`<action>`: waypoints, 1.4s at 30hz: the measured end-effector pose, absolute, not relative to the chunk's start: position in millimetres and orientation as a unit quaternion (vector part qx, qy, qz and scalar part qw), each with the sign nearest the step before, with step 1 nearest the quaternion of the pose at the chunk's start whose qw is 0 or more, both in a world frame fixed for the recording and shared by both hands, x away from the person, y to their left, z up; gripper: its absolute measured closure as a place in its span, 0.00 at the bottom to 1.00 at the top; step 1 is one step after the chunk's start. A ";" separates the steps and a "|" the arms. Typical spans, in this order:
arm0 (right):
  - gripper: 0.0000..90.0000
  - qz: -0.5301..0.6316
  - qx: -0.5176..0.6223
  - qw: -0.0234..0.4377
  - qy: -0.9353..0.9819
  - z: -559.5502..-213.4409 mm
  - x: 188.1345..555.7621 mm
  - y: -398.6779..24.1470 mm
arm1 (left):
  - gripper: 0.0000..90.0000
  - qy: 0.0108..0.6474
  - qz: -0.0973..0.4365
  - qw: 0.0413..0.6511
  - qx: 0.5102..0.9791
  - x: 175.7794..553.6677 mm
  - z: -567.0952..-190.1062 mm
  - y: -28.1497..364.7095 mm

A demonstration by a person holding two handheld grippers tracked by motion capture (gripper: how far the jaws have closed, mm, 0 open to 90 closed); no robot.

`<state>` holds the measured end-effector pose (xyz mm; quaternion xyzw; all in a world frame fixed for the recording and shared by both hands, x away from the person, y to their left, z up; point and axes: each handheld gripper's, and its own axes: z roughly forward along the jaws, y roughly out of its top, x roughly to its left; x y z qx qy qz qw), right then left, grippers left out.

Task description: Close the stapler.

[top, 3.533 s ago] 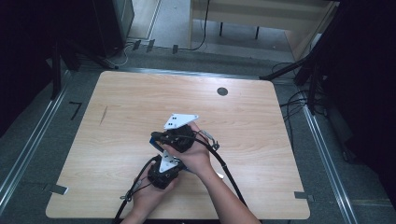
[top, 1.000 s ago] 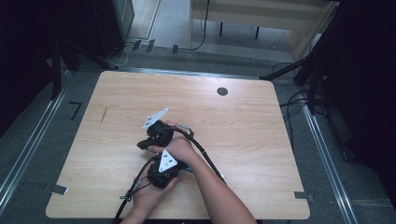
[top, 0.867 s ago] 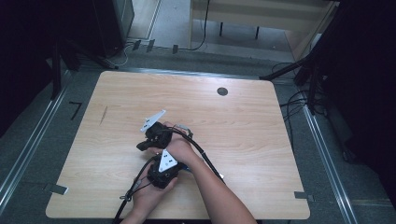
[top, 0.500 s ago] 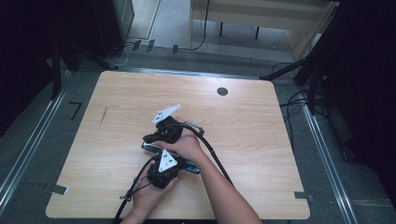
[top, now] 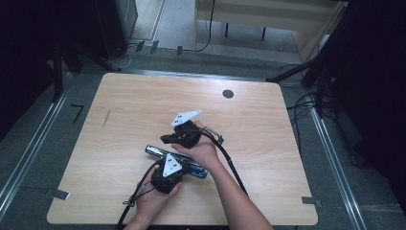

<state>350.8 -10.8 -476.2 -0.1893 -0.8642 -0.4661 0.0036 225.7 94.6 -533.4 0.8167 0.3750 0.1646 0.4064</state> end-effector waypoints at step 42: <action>0.85 -0.484 -0.317 -0.083 -0.811 -469.7 301.6 -131.8 | 1.00 0.375 0.166 0.405 0.817 225.8 -533.2 94.6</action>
